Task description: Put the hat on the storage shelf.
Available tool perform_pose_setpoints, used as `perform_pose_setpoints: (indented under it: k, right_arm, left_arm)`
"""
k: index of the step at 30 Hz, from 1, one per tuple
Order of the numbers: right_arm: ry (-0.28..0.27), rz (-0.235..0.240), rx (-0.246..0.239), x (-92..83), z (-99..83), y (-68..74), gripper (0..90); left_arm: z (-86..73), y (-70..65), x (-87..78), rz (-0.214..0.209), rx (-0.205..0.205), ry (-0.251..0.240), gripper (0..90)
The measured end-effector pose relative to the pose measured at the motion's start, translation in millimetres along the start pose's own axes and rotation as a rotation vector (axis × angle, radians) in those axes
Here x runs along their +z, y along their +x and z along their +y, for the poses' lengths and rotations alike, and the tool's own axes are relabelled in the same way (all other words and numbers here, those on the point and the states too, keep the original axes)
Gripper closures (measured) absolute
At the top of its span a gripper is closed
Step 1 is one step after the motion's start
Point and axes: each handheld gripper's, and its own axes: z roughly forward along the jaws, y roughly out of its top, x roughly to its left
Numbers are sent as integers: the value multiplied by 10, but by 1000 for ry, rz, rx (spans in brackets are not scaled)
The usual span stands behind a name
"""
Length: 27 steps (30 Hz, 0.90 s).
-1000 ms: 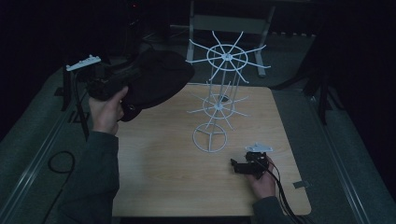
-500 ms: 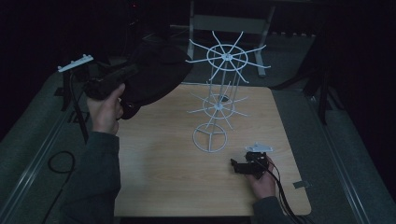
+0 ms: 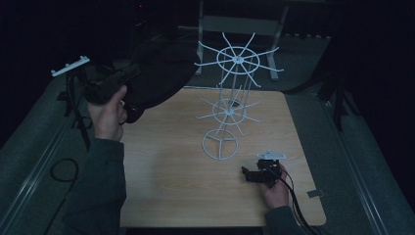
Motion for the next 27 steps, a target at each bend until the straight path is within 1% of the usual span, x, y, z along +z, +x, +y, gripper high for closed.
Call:
perform_pose_setpoints:
  k: [7,13,21,27]
  right_arm:
    - [0,0,0,0,0,0,108]
    - [0,0,0,0,0,0,107]
    - [0,0,-1,0,0,0,108]
    - [0,0,-2,0,0,-1,108]
  left_arm:
    - [14,-13,-29,-3,7,-11,846]
    - [30,-28,-54,-18,-5,-36,847]
    - [43,-41,-79,-25,-8,-58,850]
    - [57,-41,-109,-44,-27,-80,850]
